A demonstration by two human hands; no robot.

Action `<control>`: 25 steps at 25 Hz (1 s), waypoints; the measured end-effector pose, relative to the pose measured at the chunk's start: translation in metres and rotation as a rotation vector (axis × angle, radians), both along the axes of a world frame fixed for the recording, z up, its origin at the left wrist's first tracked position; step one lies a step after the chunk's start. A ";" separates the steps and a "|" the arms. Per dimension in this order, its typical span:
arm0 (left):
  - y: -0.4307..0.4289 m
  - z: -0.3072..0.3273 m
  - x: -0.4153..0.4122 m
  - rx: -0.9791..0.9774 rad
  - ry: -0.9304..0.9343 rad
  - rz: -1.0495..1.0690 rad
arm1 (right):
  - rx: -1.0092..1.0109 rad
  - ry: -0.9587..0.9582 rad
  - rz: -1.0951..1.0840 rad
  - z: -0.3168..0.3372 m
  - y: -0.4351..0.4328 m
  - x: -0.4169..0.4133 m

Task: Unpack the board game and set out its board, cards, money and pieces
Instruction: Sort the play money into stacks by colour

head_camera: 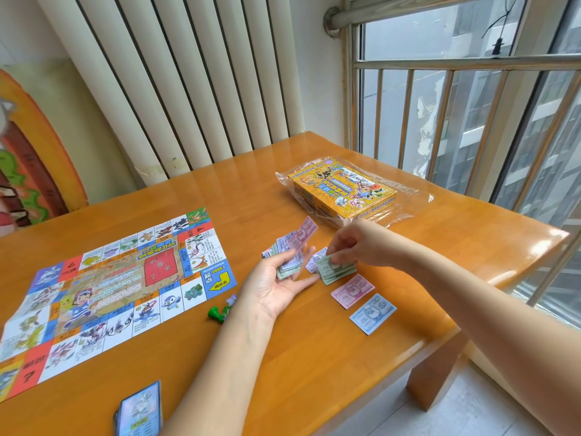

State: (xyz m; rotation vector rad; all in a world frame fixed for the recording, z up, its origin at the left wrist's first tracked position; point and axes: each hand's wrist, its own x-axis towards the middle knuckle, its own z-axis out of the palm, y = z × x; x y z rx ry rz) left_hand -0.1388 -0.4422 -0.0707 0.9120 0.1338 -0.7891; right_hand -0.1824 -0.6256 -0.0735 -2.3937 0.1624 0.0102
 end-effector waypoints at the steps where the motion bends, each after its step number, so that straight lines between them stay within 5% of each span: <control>1: -0.001 0.000 0.000 0.001 0.002 0.004 | -0.032 0.002 0.010 -0.002 0.001 0.001; 12: 0.002 -0.001 0.003 0.022 0.000 -0.012 | -0.236 -0.034 0.056 0.007 -0.004 -0.001; 25: -0.002 -0.001 0.000 -0.002 0.006 -0.043 | -0.327 0.197 0.253 0.019 0.002 0.001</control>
